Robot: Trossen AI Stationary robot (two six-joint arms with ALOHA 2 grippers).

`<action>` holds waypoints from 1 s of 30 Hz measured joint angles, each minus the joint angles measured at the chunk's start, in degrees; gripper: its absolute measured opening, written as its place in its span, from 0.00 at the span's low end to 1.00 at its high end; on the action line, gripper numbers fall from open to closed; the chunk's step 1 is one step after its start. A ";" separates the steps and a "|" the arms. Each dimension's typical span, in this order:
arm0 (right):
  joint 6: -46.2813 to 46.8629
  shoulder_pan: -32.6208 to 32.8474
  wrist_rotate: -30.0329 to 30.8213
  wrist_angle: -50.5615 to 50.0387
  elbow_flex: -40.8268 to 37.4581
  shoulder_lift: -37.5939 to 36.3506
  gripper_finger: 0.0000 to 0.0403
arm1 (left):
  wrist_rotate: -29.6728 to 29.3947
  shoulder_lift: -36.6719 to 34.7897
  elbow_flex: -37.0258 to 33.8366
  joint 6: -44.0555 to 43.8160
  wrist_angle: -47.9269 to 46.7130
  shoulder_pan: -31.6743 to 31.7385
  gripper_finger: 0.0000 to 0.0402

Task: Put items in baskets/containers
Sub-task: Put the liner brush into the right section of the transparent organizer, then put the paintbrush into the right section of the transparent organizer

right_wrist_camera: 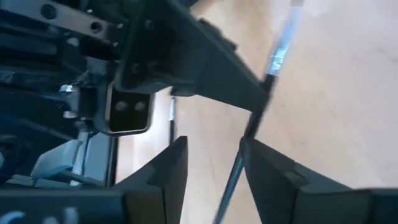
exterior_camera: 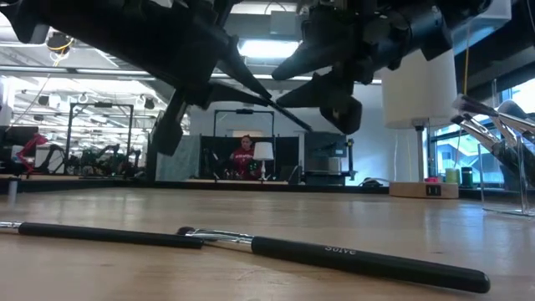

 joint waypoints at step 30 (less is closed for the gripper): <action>-3.85 -1.22 1.06 -4.86 -0.02 -1.12 0.02 | 2.58 -0.17 0.13 -6.09 -0.22 2.07 0.05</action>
